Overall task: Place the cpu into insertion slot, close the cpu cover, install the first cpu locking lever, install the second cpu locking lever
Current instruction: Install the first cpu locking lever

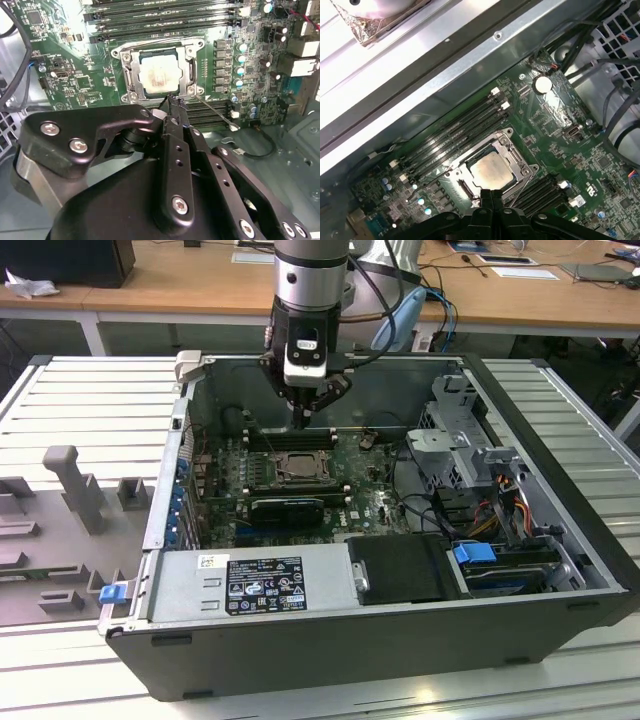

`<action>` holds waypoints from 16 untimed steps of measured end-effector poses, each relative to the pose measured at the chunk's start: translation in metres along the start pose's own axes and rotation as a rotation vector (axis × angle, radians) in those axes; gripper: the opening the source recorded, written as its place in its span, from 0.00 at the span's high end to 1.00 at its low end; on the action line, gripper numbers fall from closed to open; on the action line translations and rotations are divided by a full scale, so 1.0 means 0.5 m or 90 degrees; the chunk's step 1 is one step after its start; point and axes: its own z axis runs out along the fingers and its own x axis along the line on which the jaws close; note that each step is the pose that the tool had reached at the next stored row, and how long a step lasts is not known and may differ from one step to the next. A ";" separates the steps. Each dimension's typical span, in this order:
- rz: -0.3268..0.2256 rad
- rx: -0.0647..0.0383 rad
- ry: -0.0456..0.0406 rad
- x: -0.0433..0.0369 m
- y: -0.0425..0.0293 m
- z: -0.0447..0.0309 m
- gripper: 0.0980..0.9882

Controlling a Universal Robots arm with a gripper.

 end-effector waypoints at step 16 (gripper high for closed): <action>-0.086 0.000 0.0018 0.000 0.000 0.000 0.99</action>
